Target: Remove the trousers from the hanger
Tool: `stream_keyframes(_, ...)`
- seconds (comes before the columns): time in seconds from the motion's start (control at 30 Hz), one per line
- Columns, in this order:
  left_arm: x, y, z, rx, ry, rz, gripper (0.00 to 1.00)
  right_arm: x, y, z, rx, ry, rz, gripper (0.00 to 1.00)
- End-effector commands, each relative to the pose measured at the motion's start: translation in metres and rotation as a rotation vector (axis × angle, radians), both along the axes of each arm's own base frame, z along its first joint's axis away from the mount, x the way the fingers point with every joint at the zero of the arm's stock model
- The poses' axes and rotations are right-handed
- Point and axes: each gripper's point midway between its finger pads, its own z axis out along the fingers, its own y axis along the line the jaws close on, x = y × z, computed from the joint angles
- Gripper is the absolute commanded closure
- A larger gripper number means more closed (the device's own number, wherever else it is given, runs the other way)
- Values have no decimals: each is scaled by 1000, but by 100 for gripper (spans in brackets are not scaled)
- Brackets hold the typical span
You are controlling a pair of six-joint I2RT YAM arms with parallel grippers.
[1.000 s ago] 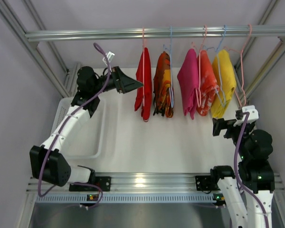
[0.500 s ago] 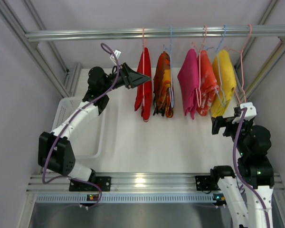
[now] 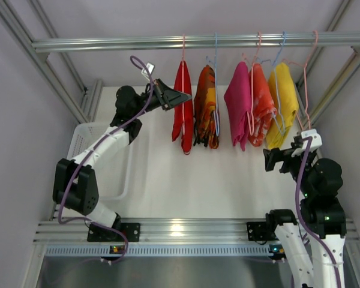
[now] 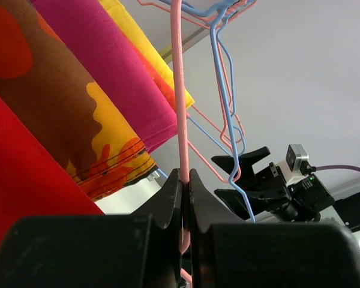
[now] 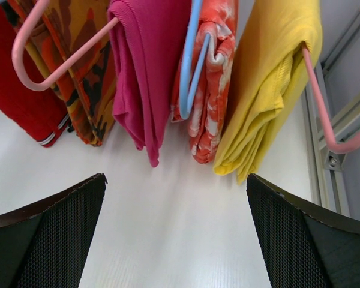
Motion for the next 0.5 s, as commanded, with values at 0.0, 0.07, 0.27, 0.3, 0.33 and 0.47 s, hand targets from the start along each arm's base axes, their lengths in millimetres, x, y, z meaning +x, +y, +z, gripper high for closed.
stream_keyframes(0.0,-27,9,74,-95,-252,-2,100,-5,13,34,39,-93,66,1)
stream_keyframes(0.07,-36,13,94,-102,-292,5,100,-6,16,44,50,-122,81,1)
stream_keyframes(0.27,-62,25,139,-131,-333,26,100,0,22,70,27,-183,125,0)
stream_keyframes(0.3,-66,26,143,-133,-337,26,100,2,25,73,28,-187,142,1)
stream_keyframes(0.33,-74,30,151,-141,-356,25,100,3,26,75,30,-191,151,1)
stream_keyframes(0.47,-90,36,162,-145,-373,25,100,5,33,82,60,-199,182,1)
